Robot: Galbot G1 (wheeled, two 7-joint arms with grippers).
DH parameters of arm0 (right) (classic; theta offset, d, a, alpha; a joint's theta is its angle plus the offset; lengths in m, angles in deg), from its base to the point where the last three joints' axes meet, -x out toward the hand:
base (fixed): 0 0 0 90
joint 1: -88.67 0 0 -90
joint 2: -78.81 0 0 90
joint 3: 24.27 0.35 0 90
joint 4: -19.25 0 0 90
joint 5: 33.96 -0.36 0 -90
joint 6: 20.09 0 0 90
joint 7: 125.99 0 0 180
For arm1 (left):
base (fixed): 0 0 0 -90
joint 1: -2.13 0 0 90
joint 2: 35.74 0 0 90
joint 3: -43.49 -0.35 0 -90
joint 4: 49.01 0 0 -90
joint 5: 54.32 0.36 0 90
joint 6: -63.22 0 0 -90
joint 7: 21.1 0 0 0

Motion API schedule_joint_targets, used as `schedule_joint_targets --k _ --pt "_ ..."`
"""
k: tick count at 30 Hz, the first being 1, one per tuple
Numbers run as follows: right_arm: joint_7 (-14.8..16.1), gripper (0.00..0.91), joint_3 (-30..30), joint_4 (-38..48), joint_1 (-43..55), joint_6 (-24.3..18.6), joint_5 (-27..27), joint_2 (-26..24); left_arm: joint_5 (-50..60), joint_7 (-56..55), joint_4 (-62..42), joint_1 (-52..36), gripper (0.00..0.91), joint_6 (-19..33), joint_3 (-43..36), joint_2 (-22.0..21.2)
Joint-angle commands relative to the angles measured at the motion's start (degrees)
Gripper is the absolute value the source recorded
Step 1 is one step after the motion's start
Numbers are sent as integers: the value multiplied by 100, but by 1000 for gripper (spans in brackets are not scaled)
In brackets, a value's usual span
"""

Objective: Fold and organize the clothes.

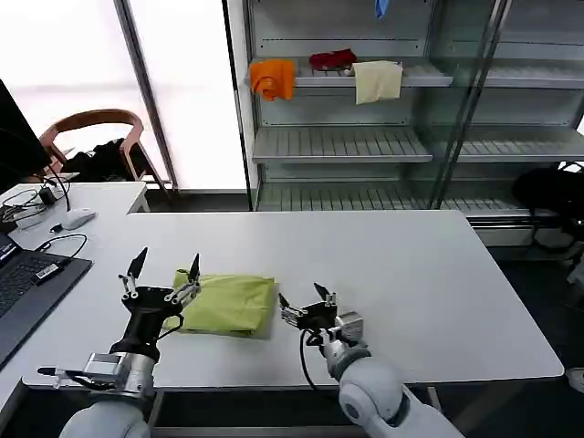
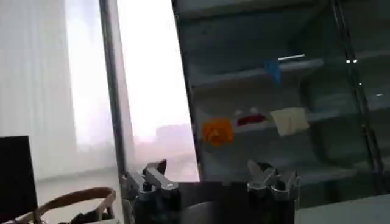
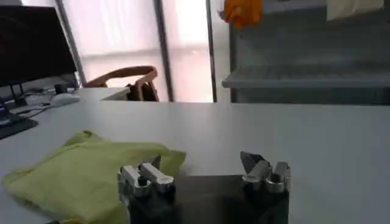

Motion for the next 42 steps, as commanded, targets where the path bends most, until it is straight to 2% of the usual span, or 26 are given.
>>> schedule_joint_targets --k 1,3,5,6,7,8,10,12,13,20,29,33,37,40,41,42 --pt "-348 907 -715 984 627 513 -229 830 -205 166 456 686 907 -21 759 -253" --pt "-307 907 -728 1045 647 495 -208 890 -200 174 446 694 907 -21 755 -274" --pt "-281 786 -759 1185 692 467 -170 960 -203 174 434 707 907 -16 757 -286" --pt "-280 554 -762 1199 699 460 -166 965 -205 174 429 711 907 -13 759 -287" --pt "-276 453 -784 1334 732 393 -112 1014 -216 173 423 713 907 -16 763 -289" --pt "-270 292 -780 1391 741 374 -92 1039 -217 172 411 714 907 -14 771 -290" --pt "-230 131 -752 1472 748 335 -93 1062 -218 170 389 702 907 -16 771 -292" --pt "-175 10 -734 1552 750 294 -86 1062 -218 172 369 695 907 -19 762 -293" --pt "-154 0 -729 1584 751 254 -66 1061 -217 172 364 694 907 -24 749 -298" --pt "-21 0 -677 1509 735 53 27 935 -218 210 343 668 907 -62 672 -308" --pt "-262 0 -531 1193 772 -68 -2 715 -221 312 354 677 907 78 654 -314" --pt "-238 0 -171 790 674 -116 -202 156 -239 300 328 713 907 84 687 -310" --pt "-203 0 280 672 498 -133 -394 -164 -263 295 286 722 907 74 635 -329" --pt "-41 0 647 608 319 -136 -404 -364 -248 292 275 710 907 19 524 -348" --pt "-4 101 702 605 284 -133 -403 -388 -249 295 279 705 907 -16 486 -351" --pt "165 907 773 623 238 -187 -350 -444 -245 276 278 702 907 -31 446 -351"
